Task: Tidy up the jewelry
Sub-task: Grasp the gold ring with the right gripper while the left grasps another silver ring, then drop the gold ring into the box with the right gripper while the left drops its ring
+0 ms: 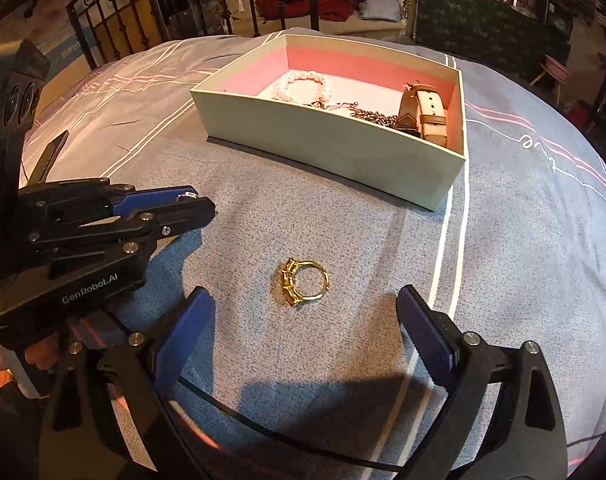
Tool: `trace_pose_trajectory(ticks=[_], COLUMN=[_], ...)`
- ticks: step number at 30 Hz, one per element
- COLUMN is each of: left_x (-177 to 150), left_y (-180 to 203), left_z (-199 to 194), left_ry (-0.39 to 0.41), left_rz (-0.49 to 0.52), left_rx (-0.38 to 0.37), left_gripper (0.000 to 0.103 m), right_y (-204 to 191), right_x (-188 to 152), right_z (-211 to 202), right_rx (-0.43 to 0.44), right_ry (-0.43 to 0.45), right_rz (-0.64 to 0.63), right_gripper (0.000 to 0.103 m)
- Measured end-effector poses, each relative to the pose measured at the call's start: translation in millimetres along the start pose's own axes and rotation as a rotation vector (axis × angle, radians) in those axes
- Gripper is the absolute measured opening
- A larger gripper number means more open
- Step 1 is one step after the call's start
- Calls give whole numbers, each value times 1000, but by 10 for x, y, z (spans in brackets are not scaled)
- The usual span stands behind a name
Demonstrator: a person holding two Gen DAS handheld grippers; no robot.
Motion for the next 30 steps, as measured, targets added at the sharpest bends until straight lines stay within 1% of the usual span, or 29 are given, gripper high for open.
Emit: trace_pose_trajectory(ticks=[1,2,3,4,8,18,22,26,30], left_x=[-1,-1,0,0,2,26,92,329,798], left_y=[1,3,7,11,37,46,83,123,142], left_z=[0,3,5,5,5,3,-24,-101,-229], left_ry=[-1,-2,-2,-2,-3,-13,-2,43,130], left_rz=[0,1,3,6,25,18,29,39,45], left_rx=[1,3,6,10,29,34,34,34,33], left_gripper=[17,17,17,17,17,17,17,17,17], right_y=[-15,-30,-46,-62,-106,-86,-75,-52,25], right_x=[12,23,29,28,17,4,28,172,541], right_z=[5,-3,-12,-19,-43,-91,-121,-195,-350], right_rx=[15,22,29,33,18,34,40,38,11], right_ry=[6,14,18,20,26,35,44,74,153], right_rz=[3,4,1,-2,-26,-3,3,-5,-28], right_gripper=[60,39,28,25,25,25,25,25,25])
Point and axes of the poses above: each gripper's, at about its wrist camera, not at the fingertips, and z roughly the way its jaws point, y to its right, x to its top, the point moved 6 cm from there along z, roughly the way its jaws point, and after that the axes turned 3 degrees about y, right-handed, at the moved point
